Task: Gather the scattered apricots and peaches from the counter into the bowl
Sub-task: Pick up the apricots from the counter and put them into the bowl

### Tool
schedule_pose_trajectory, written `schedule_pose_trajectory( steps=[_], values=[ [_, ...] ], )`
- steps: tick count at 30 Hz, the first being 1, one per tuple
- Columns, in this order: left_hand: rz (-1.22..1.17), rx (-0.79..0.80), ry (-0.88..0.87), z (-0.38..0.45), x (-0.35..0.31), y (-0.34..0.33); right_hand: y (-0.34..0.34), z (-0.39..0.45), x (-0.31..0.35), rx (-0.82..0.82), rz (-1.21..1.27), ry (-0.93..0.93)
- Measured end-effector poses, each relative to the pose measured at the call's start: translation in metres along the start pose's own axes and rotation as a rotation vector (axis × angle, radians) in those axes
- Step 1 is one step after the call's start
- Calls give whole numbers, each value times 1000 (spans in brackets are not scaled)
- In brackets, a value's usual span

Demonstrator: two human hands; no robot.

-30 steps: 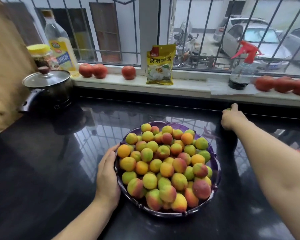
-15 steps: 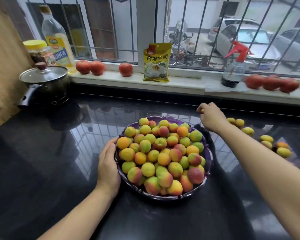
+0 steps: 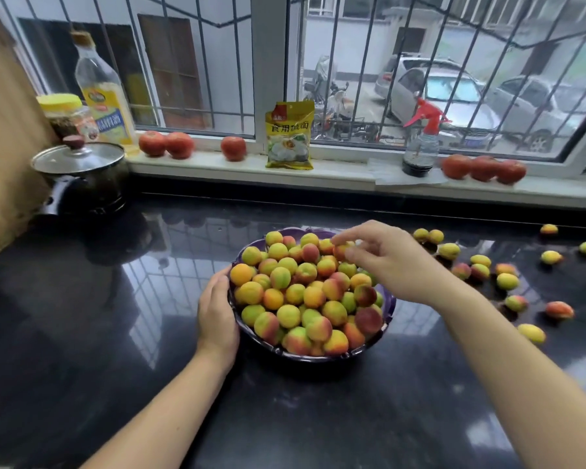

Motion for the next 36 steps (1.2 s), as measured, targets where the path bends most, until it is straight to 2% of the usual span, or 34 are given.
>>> schedule_pose_trajectory(
  steps=[7,13,18,20,23,26,28,31,36],
  values=[
    [14,-4,25,-2,-4,-1,-33,22,19,53,-311,-139],
    [24,9,31,1,3,4,-37,24,24,100,-350,-194],
    [26,17,22,1,2,3,-39,23,20,81,-351,-150],
    [29,27,32,1,2,4,-38,21,12,-3,-237,-107],
    [25,29,44,1,4,6,-22,15,-12,-314,-35,-78],
    [35,36,46,1,2,4,-9,3,-58,-489,-1,-219],
    [33,30,48,0,0,3,-14,-4,-92,-451,-35,-366],
    [45,17,44,-1,0,1,-32,-9,-126,-282,-95,-531],
    [45,10,31,1,4,4,-25,10,-139,-262,-242,-576]
  ],
)
Point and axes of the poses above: each hand's wrist, its own z-axis towards the middle knuckle, its own y-axis out of the back of the hand, x = y × z, the point moved 1 cm from there along z, towards the middle knuckle, and after that the axes turned 14 degrees about x, right-handed, at the moved point
